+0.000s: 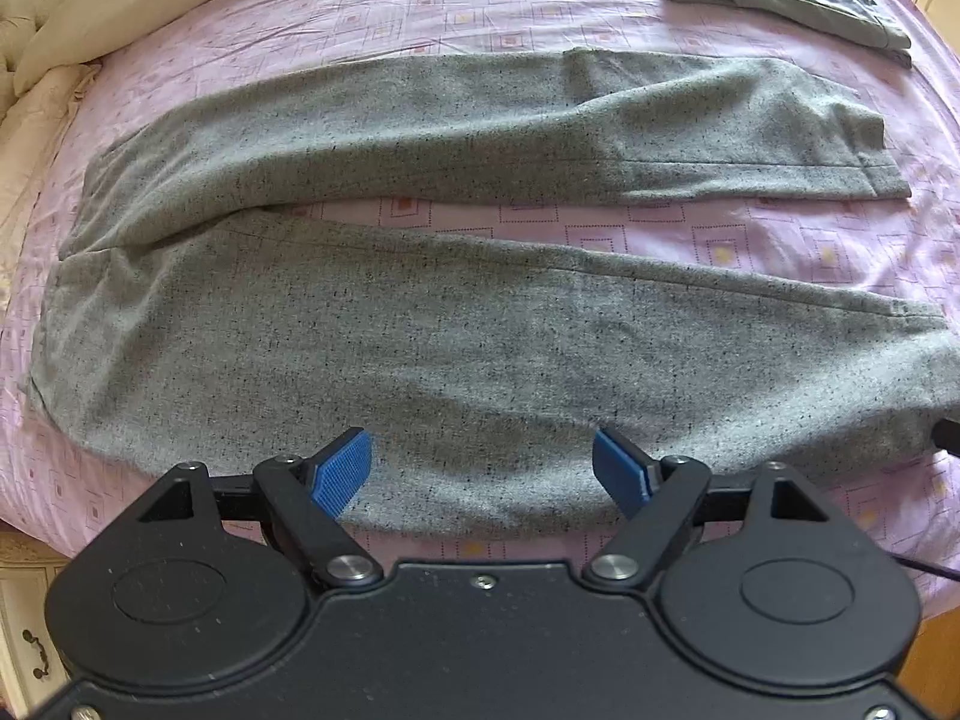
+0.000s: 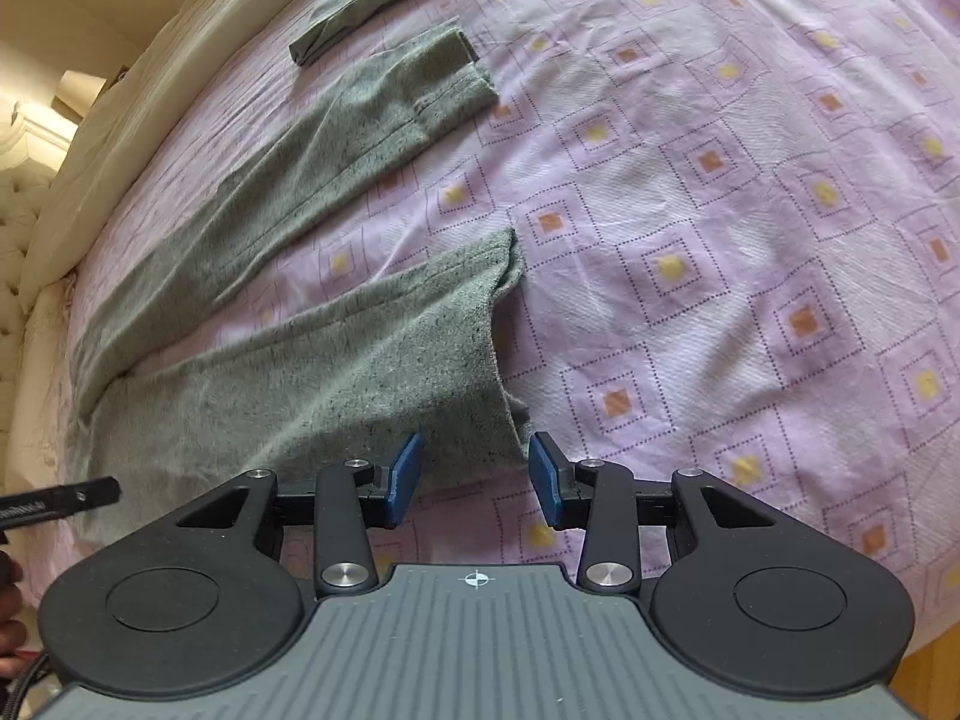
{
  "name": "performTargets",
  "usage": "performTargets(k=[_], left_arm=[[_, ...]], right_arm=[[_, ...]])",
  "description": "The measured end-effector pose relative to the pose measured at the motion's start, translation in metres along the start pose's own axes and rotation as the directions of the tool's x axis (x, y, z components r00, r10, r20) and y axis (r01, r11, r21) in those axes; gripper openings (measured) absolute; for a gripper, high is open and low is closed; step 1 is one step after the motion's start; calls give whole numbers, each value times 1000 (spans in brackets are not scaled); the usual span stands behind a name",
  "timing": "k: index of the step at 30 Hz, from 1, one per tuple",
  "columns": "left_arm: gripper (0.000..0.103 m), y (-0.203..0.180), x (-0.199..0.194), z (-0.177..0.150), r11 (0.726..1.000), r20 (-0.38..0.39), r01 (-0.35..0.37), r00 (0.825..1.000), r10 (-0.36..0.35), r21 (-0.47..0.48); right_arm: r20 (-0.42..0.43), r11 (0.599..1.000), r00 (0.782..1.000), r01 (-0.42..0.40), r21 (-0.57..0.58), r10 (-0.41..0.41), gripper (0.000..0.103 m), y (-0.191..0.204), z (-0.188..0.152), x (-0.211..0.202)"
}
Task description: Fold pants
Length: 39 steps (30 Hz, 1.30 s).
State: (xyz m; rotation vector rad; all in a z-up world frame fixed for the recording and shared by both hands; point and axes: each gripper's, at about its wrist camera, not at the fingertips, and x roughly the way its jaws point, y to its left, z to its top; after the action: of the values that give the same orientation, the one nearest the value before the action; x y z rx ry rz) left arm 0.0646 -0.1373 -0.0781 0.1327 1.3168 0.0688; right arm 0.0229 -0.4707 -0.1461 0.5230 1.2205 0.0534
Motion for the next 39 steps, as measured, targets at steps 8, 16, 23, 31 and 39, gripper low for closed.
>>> performTargets(k=[8, 16, 23, 31, 39], left_arm=[[82, -2, 0, -4, 1000, -5, -9, 1000, 9, 21], [82, -5, 8, -5, 998, -18, 35, 999, -35, 43], [82, -21, 42, -7, 994, -40, 3, 999, 1, 107], [95, -16, 86, -23, 995, -132, -10, 991, 23, 99], [75, 28, 51, 11, 1000, -80, 24, 996, -24, -2]], right_arm=[[-32, 996, 996, 89, 5, -89, 34, 14, 14, 24], [-227, 976, 965, 169, 136, -135, 9, -6, 5, -30], [-77, 947, 949, 310, 79, -305, 11, -5, 2, -33], [-40, 985, 986, 163, 51, -161, 11, 3, 32, 8], [67, 965, 966, 245, 89, -251, 12, 27, 53, -4]])
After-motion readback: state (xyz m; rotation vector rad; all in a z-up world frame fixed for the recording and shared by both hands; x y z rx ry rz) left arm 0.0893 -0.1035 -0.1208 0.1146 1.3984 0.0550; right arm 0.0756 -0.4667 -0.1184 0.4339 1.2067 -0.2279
